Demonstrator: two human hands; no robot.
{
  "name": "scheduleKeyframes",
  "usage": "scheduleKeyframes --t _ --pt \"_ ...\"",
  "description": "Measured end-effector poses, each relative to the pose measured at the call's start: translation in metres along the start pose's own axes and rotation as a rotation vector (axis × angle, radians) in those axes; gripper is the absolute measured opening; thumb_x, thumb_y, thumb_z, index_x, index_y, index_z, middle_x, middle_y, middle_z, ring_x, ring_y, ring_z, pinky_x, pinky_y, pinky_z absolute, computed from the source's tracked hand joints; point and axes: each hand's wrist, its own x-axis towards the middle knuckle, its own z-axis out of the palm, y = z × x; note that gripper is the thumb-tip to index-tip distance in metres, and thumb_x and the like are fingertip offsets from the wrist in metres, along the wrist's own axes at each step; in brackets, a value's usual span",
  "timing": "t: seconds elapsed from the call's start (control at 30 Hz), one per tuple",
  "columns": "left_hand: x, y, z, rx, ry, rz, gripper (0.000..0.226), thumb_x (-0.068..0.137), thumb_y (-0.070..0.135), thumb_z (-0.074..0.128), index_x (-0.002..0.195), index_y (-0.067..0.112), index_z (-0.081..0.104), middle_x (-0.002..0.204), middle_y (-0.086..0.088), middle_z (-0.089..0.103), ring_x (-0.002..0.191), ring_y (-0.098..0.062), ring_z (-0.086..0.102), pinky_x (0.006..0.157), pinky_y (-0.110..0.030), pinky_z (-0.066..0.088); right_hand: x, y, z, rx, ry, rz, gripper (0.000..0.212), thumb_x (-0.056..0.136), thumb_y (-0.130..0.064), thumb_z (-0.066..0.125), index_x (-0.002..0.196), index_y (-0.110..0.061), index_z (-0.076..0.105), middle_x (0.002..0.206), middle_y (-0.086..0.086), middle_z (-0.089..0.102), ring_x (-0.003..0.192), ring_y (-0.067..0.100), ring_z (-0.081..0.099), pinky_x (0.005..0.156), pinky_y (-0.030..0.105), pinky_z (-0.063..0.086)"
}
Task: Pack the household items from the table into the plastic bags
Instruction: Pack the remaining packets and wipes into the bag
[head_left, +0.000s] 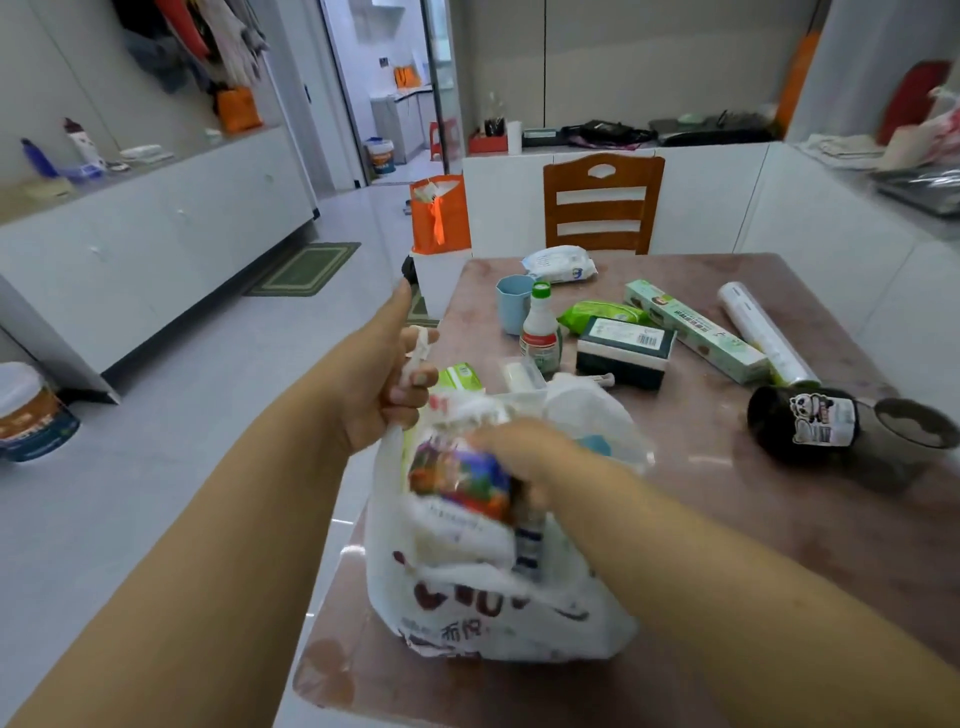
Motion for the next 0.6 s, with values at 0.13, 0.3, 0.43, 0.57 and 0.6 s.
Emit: scheduleKeyframes --t 0.13,0.3,0.43,0.57,0.6 --pt "-0.003 -0.007 -0.013 -0.097 0.071 0.01 0.072 0.081 0.077 0.035 0.121 0.019 0.052 0.054 0.001 0.037 0.04 -0.007 0.018 0.038 -0.015 0.017 0.013 0.026 0.022 -0.374 0.093 -0.034 0.025 0.096 -0.031 0.054 0.098 -0.006 0.06 0.082 0.006 0.063 0.077 0.02 0.059 0.07 0.028 0.049" --pt "-0.007 -0.002 -0.024 -0.138 0.084 0.032 0.07 0.08 0.077 0.038 0.114 0.019 0.053 0.053 0.001 0.038 0.036 -0.006 0.021 0.034 -0.014 0.02 0.005 0.022 -0.015 -0.303 0.17 -0.039 0.019 0.09 -0.021 0.063 0.097 -0.004 0.063 0.092 0.011 0.066 0.073 0.018 0.059 0.066 0.027 0.05" --pt "-0.008 -0.001 -0.029 -0.129 0.114 0.031 0.071 0.08 0.077 0.039 0.118 0.019 0.055 0.054 0.001 0.038 0.036 -0.006 0.02 0.035 -0.015 0.02 0.003 0.032 -0.065 0.065 0.276 0.09 0.021 0.085 -0.016 0.068 0.096 0.001 0.061 0.091 0.018 0.07 0.081 0.031 0.069 0.082 0.043 0.057" --pt "-0.005 -0.003 -0.023 -0.054 0.104 0.025 0.069 0.083 0.074 0.039 0.12 0.018 0.057 0.056 0.0 0.04 0.037 -0.007 0.022 0.037 -0.016 0.02 0.006 0.045 -0.066 -0.471 0.333 0.237 0.023 0.091 -0.028 0.061 0.097 -0.006 0.057 0.081 0.008 0.063 0.07 0.019 0.063 0.062 0.028 0.052" --pt "-0.005 -0.003 -0.019 -0.014 0.098 0.023 0.069 0.083 0.073 0.039 0.12 0.018 0.057 0.056 0.0 0.04 0.037 -0.007 0.022 0.037 -0.016 0.02 0.01 0.05 -0.06 -0.662 0.358 0.219 0.027 0.091 -0.031 0.06 0.103 -0.007 0.058 0.084 0.006 0.062 0.072 0.017 0.062 0.062 0.026 0.05"
